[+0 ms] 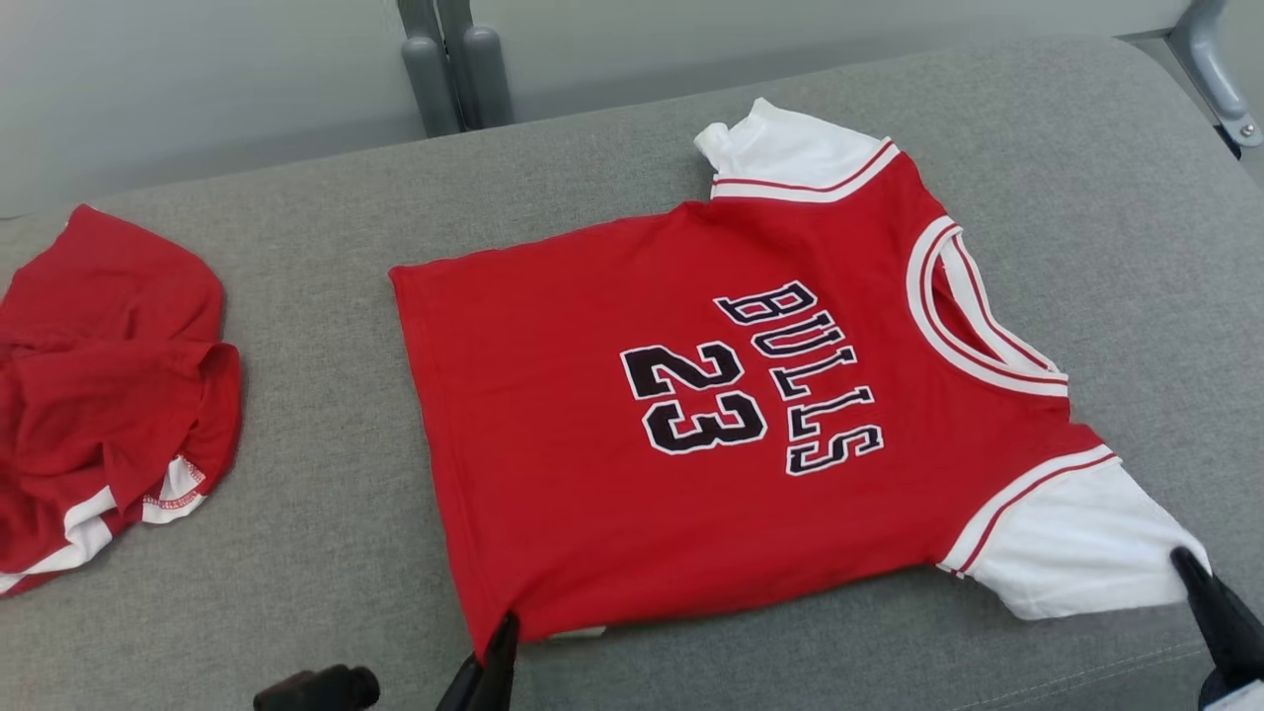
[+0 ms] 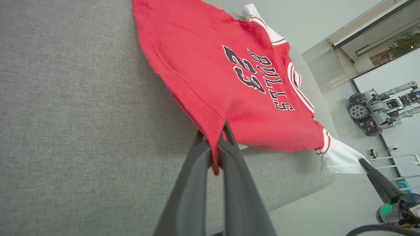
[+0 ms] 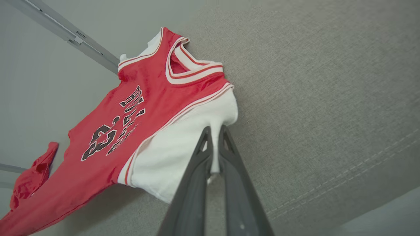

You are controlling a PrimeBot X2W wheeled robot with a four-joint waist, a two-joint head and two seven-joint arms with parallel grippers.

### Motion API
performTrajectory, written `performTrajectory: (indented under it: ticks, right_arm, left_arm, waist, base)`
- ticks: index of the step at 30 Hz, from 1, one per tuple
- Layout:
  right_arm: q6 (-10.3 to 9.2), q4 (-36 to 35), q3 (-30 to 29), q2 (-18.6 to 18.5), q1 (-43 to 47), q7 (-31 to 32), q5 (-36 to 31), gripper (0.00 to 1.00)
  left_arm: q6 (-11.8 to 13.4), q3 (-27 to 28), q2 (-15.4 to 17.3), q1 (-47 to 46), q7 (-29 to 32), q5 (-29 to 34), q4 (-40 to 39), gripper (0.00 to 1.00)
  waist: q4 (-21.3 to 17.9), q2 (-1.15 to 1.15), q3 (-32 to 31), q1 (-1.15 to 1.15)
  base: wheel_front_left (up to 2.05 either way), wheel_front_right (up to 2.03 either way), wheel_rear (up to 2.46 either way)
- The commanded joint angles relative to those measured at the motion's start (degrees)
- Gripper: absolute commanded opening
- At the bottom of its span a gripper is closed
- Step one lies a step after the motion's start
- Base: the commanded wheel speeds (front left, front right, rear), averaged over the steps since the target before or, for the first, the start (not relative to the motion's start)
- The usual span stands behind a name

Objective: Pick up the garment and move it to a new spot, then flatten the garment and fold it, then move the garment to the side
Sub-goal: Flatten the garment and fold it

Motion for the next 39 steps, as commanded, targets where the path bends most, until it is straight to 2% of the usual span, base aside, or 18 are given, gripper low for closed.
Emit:
performTrajectory:
  ticks: [1,6,11,16,21,22,23,24,25,31,35,39]
  right_arm:
    - [-0.01,-0.3,-0.8,0.1,-3.2,1.5,-1.5,0.00]
    - [-0.01,1.4,-0.1,-0.5,-12.1,7.6,-8.1,0.00]
    - [-0.01,4.8,1.5,-1.2,-21.7,13.1,-13.6,0.00]
    - [-0.01,8.5,3.6,-2.1,-30.5,16.6,-16.7,0.00]
    - [-0.01,12.2,6.7,-3.5,-37.5,19.4,-18.9,0.00]
    - [-0.01,13.2,7.3,-3.6,-39.1,19.3,-19.7,0.19]
    - [-0.01,13.8,7.6,-3.7,-40.2,18.7,-20.3,0.93]
    - [-0.01,15.0,7.9,-4.0,-41.7,17.8,-21.3,1.00]
    - [-0.01,15.6,8.4,-4.1,-42.6,17.1,-21.9,1.00]
    - [-0.02,17.1,11.5,-5.4,-45.2,9.6,-23.2,1.00]
    - [-0.02,14.5,14.0,-9.2,-40.4,8.3,-22.4,1.00]
    - [-0.01,13.4,14.8,-13.9,-34.6,10.0,-23.9,1.00]
  left_arm:
    - [0.5,0.1,0.1,-2.5,0.9,0.5,-0.2,0.00]
    - [1.6,0.6,0.7,-9.1,4.7,1.5,1.4,0.00]
    - [2.0,0.7,1.4,-18.8,9.2,2.7,6.4,0.00]
    - [3.2,0.5,0.5,-27.2,12.1,4.2,12.0,0.00]
    - [2.7,-0.5,0.6,-32.9,14.8,5.2,17.0,0.00]
    - [2.5,-0.7,0.5,-34.0,15.2,5.1,18.2,0.02]
    - [2.6,-0.8,0.3,-34.5,15.5,4.8,19.1,0.31]
    - [2.6,-0.9,0.3,-35.2,15.9,4.8,20.4,0.71]
    - [2.5,-1.0,0.5,-35.7,16.1,5.1,21.2,1.00]
    - [3.3,-0.1,1.7,-34.3,13.5,6.3,23.1,1.00]
    - [4.4,0.9,2.8,-29.7,11.3,6.5,20.4,1.00]
    - [5.0,1.3,3.6,-24.5,11.4,4.9,17.4,1.00]
  waist:
    - [0.5,0.00,-0.3,0.01]
    - [0.6,0.00,1.4,0.01]
    - [2.3,0.00,3.3,0.01]
    - [3.5,0.00,4.9,0.01]
    - [4.0,0.00,6.7,0.01]
    - [4.1,0.00,7.1,0.01]
    - [4.2,0.00,7.3,0.01]
    - [4.2,0.00,7.6,0.01]
    - [4.2,0.00,7.8,0.01]
    - [3.4,0.00,8.4,0.01]
    - [2.8,0.00,8.0,0.01]
    - [1.9,0.00,8.0,0.01]
  base:
    - [0.00,0.00,0.00]
    - [0.00,0.00,0.00]
    - [0.00,0.00,0.00]
    - [0.00,0.00,0.00]
    - [0.00,0.00,0.00]
    - [0.00,0.00,0.00]
    - [0.00,0.00,0.00]
    - [0.00,0.00,0.00]
    - [0.00,0.00,0.00]
    - [0.00,0.00,0.00]
    - [0.00,0.00,0.00]
    - [0.00,0.00,0.00]
